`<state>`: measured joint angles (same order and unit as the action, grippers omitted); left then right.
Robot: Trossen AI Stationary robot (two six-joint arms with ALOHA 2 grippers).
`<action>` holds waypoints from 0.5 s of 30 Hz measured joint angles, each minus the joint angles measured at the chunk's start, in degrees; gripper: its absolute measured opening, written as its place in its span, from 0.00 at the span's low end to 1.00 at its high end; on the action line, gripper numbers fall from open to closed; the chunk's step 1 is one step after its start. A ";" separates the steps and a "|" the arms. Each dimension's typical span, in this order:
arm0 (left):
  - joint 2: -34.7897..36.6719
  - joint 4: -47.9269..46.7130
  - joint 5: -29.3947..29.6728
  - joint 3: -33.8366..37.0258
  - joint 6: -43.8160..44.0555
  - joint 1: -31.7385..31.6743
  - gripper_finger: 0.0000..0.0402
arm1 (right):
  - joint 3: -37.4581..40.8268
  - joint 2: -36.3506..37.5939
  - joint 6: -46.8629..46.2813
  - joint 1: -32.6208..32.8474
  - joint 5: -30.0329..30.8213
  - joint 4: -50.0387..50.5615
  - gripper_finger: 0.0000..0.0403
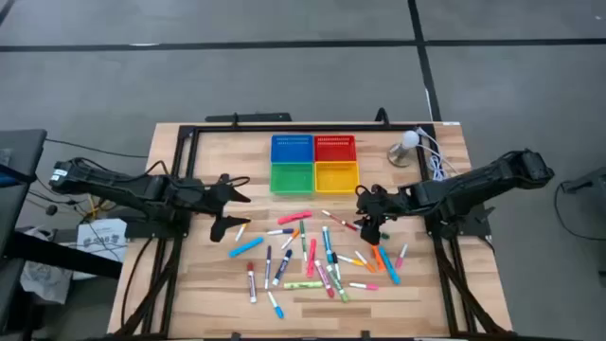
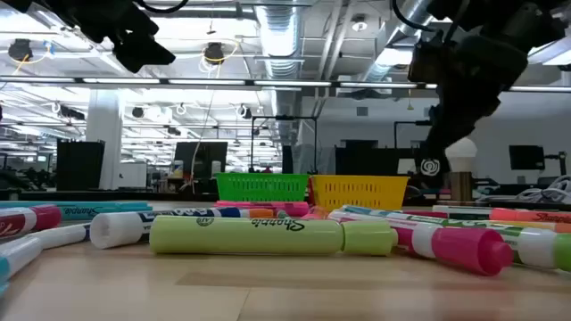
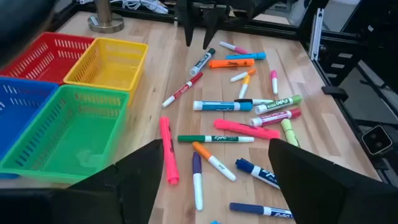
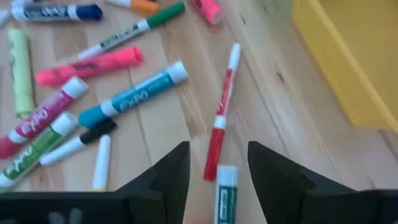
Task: Pick & Place Markers
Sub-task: Put the green thick dry erase marker into the red bin
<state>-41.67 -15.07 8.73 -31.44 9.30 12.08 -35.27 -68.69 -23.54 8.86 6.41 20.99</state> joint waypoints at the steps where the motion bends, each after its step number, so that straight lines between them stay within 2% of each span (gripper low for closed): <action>1: 0.00 0.02 0.00 0.00 0.06 0.00 0.72 | 0.00 0.00 -0.01 0.00 0.00 0.89 0.38; 9: 0.00 0.07 0.00 0.00 2.14 0.00 0.72 | 0.00 0.00 -3.54 0.00 -0.06 10.30 0.38; 15: 0.00 0.09 0.00 0.00 2.14 0.00 0.72 | 0.00 0.00 -4.97 0.02 -0.27 11.13 0.39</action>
<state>-41.67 -14.98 8.73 -31.44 11.44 12.08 -35.27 -68.69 -28.51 8.88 6.13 32.12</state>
